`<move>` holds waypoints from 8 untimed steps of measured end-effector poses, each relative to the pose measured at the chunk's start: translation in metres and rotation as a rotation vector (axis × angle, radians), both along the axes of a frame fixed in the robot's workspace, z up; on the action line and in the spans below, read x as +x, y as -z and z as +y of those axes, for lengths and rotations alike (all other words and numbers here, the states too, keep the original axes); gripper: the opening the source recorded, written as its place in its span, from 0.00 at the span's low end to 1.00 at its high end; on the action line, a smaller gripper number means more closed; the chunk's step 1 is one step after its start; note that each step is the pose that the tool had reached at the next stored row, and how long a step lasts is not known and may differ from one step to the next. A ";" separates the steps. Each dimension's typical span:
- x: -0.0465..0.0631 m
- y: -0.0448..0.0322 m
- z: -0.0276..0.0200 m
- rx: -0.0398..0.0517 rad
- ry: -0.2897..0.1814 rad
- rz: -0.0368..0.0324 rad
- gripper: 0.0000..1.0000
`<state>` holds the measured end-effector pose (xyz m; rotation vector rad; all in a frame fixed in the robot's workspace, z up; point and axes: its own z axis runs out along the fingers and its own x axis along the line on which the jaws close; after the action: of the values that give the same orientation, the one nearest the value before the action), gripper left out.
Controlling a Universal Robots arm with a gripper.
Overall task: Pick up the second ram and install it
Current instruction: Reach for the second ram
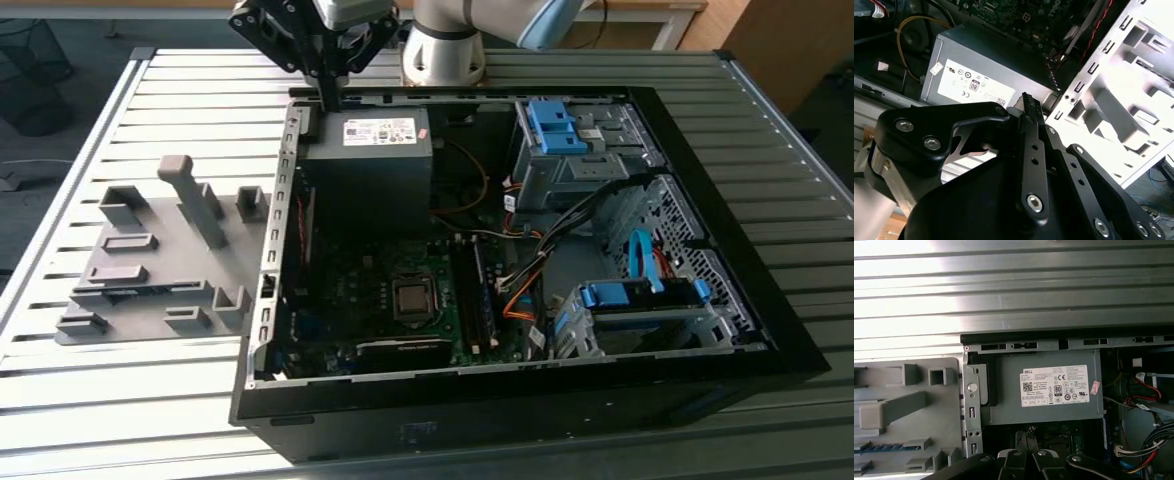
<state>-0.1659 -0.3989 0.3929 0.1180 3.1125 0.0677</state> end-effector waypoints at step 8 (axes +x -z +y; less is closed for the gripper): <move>-0.003 0.0001 0.0000 0.0001 0.000 0.0000 0.11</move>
<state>-0.1691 -0.3989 0.3929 0.1180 3.1124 0.0677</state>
